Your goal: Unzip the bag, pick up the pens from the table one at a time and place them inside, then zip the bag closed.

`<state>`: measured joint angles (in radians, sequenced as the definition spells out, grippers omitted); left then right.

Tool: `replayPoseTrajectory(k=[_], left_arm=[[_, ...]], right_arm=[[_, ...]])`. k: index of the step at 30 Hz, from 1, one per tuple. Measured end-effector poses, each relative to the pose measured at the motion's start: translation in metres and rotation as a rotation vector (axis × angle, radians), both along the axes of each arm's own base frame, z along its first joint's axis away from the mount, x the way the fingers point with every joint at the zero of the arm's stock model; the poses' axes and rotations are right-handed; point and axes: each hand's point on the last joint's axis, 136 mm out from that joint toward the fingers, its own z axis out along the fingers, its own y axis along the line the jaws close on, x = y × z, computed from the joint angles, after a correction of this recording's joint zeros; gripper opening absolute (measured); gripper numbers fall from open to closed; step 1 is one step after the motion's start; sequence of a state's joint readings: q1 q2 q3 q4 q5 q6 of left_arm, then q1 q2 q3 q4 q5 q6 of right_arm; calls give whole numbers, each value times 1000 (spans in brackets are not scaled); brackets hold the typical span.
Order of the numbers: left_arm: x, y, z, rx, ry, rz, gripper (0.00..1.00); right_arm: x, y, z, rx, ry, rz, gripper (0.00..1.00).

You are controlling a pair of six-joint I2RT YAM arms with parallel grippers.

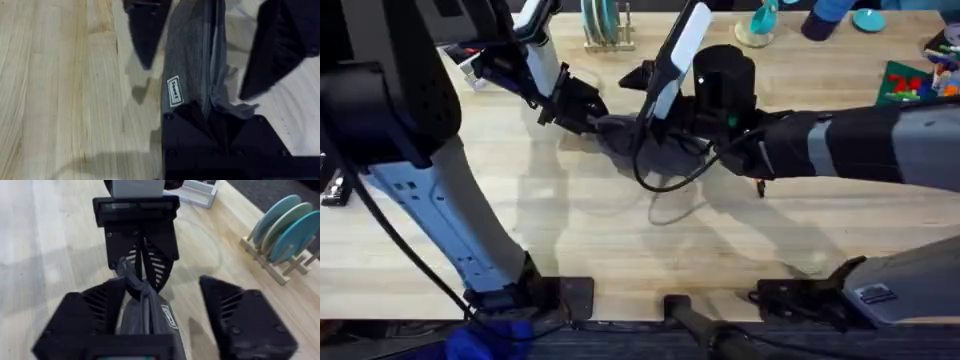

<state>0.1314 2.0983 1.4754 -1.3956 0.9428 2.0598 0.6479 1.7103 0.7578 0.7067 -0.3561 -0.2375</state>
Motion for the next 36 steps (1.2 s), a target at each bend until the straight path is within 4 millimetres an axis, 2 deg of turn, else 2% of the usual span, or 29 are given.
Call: replayPoseTrajectory(k=[1, 2, 15, 17, 22, 23, 25, 36], left_arm=[[0, 0, 0, 0, 0, 0, 42], [0, 0, 0, 0, 0, 0, 42], [0, 0, 0, 0, 0, 0, 51], [0, 0, 0, 0, 0, 0, 204], [0, 0, 0, -1, 1, 0, 861], [0, 0, 0, -1, 2, 0, 957], [0, 0, 0, -1, 2, 0, 990], [1, 0, 0, 0, -5, 0, 993]], right_arm=[[0, 0, 0, -1, -1, 1, 975], [0, 0, 0, 0, -1, 1, 990], [0, 0, 0, -1, -1, 1, 996], [-1, 0, -2, -5, 5, 1, 996], [-1, -1, -3, -9, 11, 1, 996], [-1, -1, -3, -9, 11, 1, 996], [-1, -1, -3, -9, 11, 1, 996], [-1, 0, -2, -7, 7, 1, 996]])
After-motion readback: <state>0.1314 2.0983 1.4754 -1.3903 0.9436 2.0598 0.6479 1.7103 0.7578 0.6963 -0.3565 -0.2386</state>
